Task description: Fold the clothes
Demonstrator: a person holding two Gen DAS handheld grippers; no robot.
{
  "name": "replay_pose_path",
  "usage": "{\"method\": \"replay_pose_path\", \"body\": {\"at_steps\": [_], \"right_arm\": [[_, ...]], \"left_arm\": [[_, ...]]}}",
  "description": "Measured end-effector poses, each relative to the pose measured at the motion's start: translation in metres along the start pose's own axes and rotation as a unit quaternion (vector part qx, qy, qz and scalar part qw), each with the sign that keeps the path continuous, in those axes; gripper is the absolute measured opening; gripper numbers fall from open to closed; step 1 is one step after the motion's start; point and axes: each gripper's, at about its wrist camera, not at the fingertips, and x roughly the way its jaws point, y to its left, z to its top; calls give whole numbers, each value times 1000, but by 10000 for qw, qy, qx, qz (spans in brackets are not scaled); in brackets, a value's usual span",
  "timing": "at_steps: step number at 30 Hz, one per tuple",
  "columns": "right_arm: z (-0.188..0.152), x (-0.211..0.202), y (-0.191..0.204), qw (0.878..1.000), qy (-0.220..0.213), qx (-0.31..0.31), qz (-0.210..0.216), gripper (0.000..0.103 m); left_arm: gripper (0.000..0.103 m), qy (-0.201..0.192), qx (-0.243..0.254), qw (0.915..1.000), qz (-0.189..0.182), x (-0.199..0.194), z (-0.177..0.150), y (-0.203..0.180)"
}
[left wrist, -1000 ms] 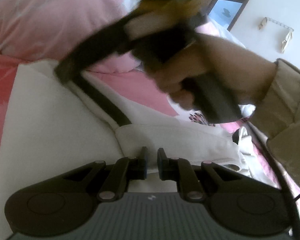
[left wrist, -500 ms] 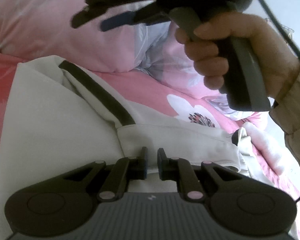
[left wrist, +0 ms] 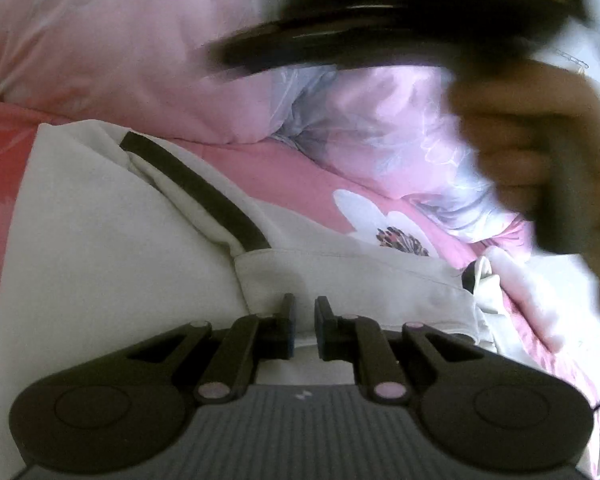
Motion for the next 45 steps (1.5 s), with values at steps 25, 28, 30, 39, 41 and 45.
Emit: {"method": "replay_pose_path", "body": {"at_steps": [25,28,30,39,41,45], "right_arm": [[-262,-150,-172,9231,-127,2815,-2618,3],[-269,-160,-176,9113,-459,3239,-2500,3],[-275,-171,-181,9017,-681,3604,-2290,4],[-241,-207,-167,9002,-1049,3674,-2087,11],[-225,-189,-152,9226,-971,3030,-2183,11],[-242,-144,-147,9324,-131,2190,-2872,6]], "left_arm": [[12,15,28,10000,16,20,8,-4],[12,15,22,10000,15,21,9,-3],[12,15,19,10000,18,21,10,-3],[12,14,5,10000,18,21,10,-3],[12,12,0,10000,13,21,10,-3],[12,10,-3,10000,-16,20,9,-4]]}}
